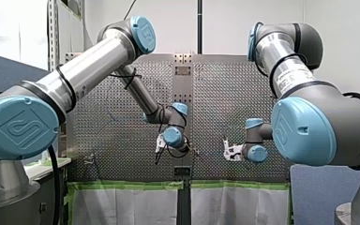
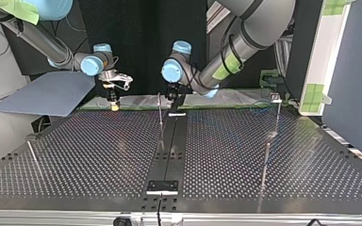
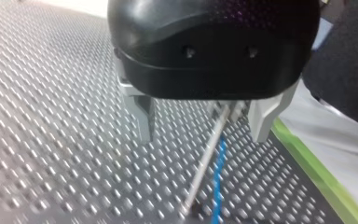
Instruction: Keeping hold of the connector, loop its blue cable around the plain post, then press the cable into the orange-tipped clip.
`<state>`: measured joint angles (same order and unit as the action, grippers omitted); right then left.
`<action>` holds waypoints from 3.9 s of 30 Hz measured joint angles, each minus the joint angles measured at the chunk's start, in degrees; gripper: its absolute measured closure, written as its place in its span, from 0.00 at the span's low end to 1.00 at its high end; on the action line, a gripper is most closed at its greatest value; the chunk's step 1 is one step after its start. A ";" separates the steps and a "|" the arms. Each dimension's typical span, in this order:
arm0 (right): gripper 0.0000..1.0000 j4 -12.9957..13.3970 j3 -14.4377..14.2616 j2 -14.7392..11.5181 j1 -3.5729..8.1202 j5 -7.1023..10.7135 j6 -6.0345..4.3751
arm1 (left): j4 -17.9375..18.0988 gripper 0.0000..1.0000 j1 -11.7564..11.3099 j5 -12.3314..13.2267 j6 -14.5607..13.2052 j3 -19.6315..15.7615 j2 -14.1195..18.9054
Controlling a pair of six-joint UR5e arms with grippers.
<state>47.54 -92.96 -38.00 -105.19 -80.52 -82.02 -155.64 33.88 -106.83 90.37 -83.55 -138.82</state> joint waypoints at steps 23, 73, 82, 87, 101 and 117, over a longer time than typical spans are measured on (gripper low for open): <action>1.00 -0.62 -0.02 0.00 0.02 0.00 0.00 | 4.53 0.00 3.06 -0.38 2.74 -8.87 1.33; 1.00 -1.00 -0.07 0.06 -0.05 -0.05 0.00 | 4.24 0.00 4.02 -7.94 -2.55 -8.80 1.33; 1.00 -2.12 -0.11 0.06 -0.33 0.07 0.02 | 3.79 0.00 4.10 -5.75 0.25 -8.81 1.33; 1.00 -3.93 -0.52 0.06 -1.43 0.11 1.49 | 3.43 0.00 4.11 -5.46 2.86 -8.82 1.33; 1.00 -7.33 -3.43 0.26 -3.21 0.01 5.80 | 2.61 0.00 4.02 -7.10 4.23 -8.81 1.33; 1.00 -6.77 -6.99 0.42 -6.08 -3.65 6.46 | 0.39 0.00 3.63 -7.41 4.10 -9.37 1.33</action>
<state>40.77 -99.95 -37.58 -111.27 -84.16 -75.56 -155.25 37.51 -114.24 94.47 -92.92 -137.49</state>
